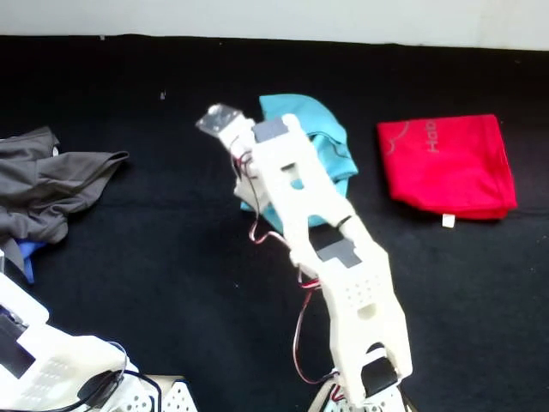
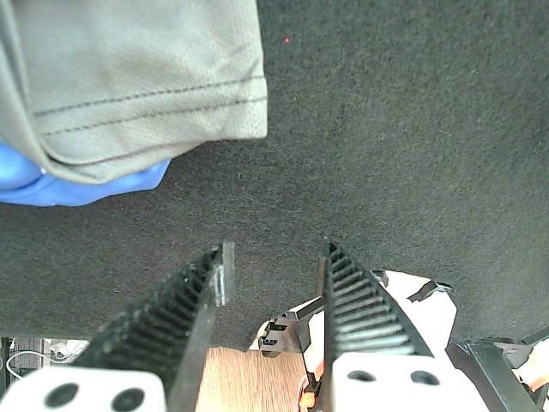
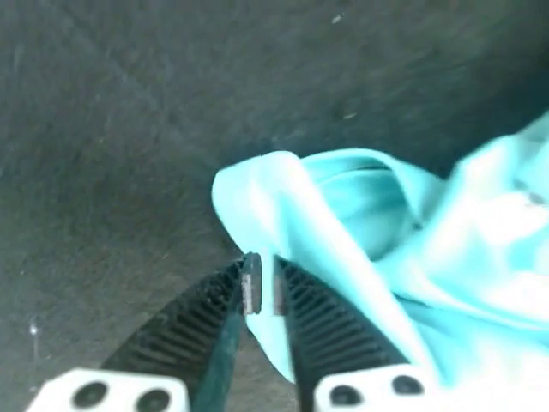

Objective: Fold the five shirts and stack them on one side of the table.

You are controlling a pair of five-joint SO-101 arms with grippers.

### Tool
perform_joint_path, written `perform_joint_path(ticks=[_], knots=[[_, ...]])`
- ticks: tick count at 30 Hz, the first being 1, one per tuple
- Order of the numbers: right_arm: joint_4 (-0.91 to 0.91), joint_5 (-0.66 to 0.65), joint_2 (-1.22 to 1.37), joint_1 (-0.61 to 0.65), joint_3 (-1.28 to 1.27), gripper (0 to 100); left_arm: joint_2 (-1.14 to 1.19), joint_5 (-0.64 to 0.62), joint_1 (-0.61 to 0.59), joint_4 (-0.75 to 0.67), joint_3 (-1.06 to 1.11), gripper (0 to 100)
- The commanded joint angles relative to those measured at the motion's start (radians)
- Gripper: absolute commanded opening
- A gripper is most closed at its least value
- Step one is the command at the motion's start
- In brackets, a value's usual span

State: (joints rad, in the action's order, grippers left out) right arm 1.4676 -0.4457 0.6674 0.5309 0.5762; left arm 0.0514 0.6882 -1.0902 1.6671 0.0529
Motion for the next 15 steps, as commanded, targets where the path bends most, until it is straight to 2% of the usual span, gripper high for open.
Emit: perform_joint_path(ticks=[1, 9, 15], knots=[[0.084, 0.02, -0.036, -0.01, 0.13, 0.5, -0.002, 0.006, 0.022, 0.006, -0.022, 17], [0.214, 0.043, -0.042, 0.033, 0.278, 1.7, -0.002, 0.006, 0.061, 0.003, 0.005, 17], [0.189, 0.038, 0.084, 0.165, 0.226, 24.6, -0.002, 0.006, 0.081, 0.0, 0.065, 17]])
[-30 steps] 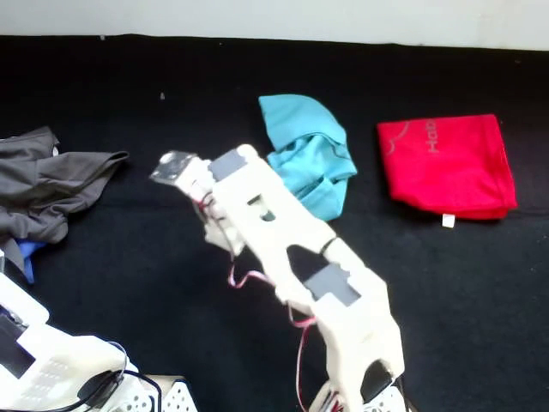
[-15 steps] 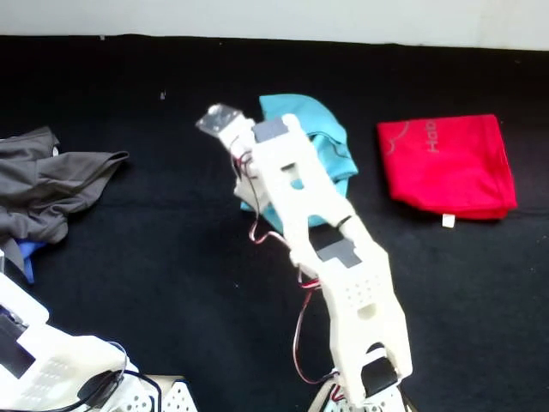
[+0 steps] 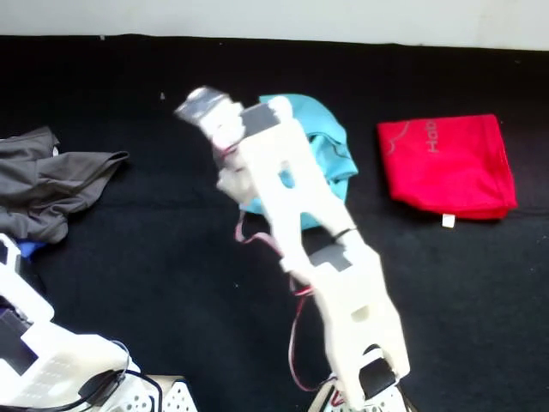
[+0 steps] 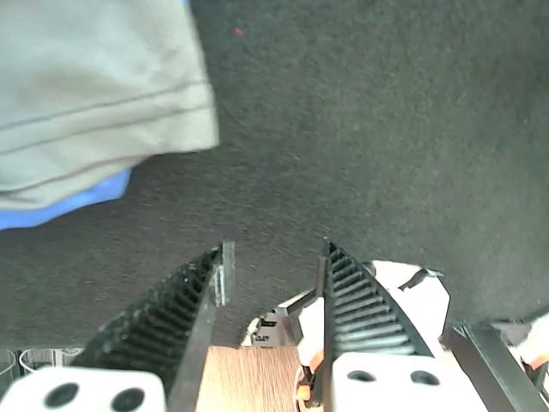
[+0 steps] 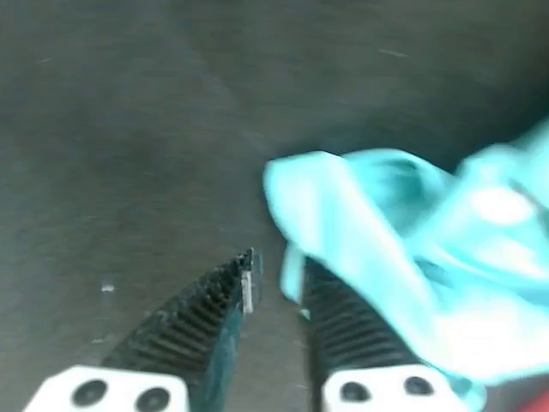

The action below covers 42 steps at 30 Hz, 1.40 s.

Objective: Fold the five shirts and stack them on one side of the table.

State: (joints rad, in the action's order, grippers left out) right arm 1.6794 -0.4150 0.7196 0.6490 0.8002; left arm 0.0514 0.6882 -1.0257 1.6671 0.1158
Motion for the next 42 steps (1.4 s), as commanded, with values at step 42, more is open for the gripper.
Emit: perform_joint_path(ticks=[42], knots=[[0.085, 0.066, -0.024, -0.091, 0.768, 0.5, -0.004, 0.006, 0.068, 0.002, 0.005, 17]])
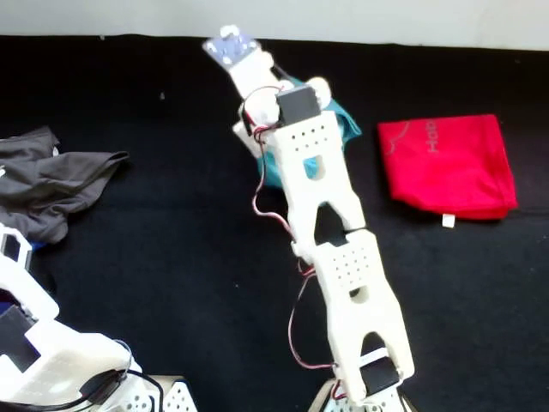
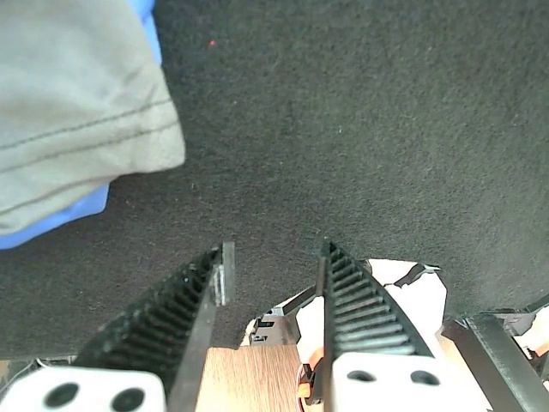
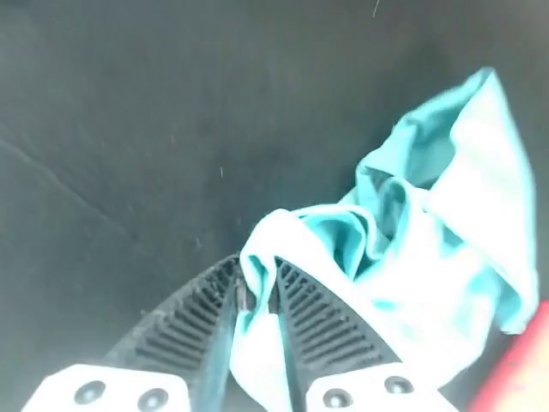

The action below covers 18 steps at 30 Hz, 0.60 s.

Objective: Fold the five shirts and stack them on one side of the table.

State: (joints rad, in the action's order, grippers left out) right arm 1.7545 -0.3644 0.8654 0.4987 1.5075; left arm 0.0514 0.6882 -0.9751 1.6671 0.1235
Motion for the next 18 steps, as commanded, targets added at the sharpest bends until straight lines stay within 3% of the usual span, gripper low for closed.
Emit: perform_joint_path(ticks=[1, 8, 18], knots=[[0.01, 0.015, -0.213, 0.079, 0.061, 0.5, -0.004, 0.006, 0.025, 0.002, -0.002, 17], [0.01, 0.017, -0.467, 0.246, -0.07, 0.5, -0.004, -0.041, 0.065, 0.003, -0.002, 17], [-0.071, 0.018, -0.518, 0.214, -0.641, 0.7, -0.004, -0.061, 0.065, 0.008, -0.002, 17]])
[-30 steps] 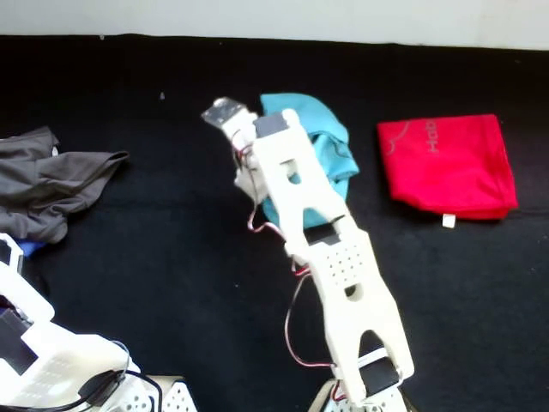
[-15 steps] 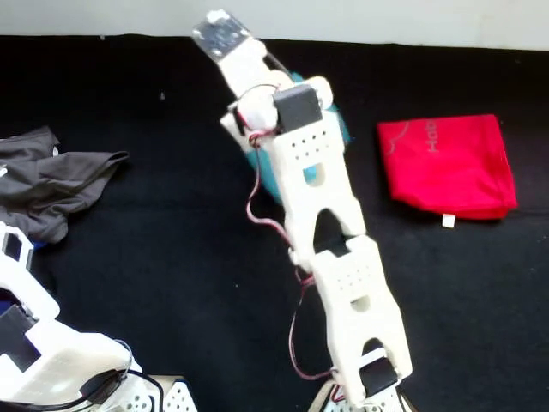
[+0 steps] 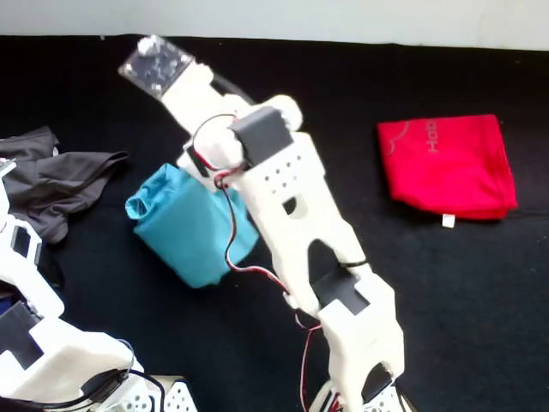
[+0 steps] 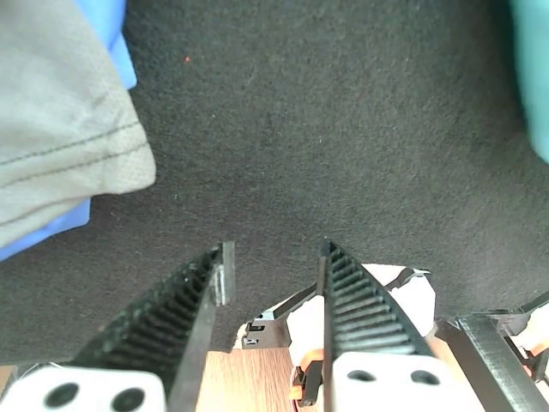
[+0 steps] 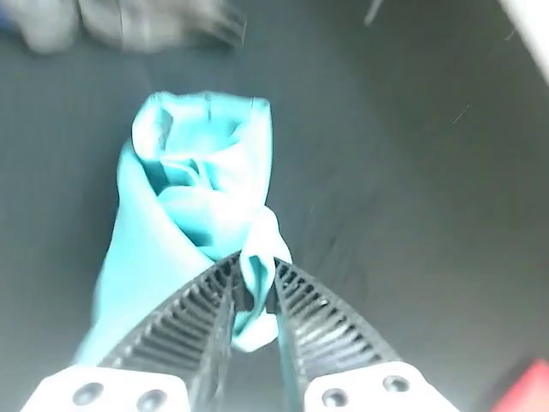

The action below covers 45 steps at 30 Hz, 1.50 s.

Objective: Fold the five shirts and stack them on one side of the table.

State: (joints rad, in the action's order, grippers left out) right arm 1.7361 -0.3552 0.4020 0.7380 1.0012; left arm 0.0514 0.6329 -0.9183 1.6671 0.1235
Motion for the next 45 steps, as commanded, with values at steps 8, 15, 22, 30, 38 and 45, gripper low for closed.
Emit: perform_joint_path(ticks=[8, 15, 22, 30, 38, 45], knots=[[-0.211, 0.009, -0.056, -0.031, -0.44, 6.3, -0.004, -0.006, 0.004, 0.008, -0.002, 17], [-0.262, 0.009, -0.065, -0.071, -0.49, 0.5, -0.004, -0.006, 0.001, 0.008, -0.002, 17], [-0.125, 0.009, -0.157, -0.139, -0.286, 0.5, -0.004, -0.006, 0.007, 0.008, -0.002, 17], [0.022, 0.009, -0.271, -0.145, -0.076, 0.5, -0.004, -0.009, 0.097, 0.009, -0.002, 17], [0.008, 0.078, -0.285, 0.027, -0.314, 6.4, -0.004, -0.084, 0.173, 0.009, -0.002, 17], [-0.021, 0.075, -0.295, 0.125, -0.604, 13.4, -0.004, -0.083, 0.165, 0.008, -0.002, 17]])
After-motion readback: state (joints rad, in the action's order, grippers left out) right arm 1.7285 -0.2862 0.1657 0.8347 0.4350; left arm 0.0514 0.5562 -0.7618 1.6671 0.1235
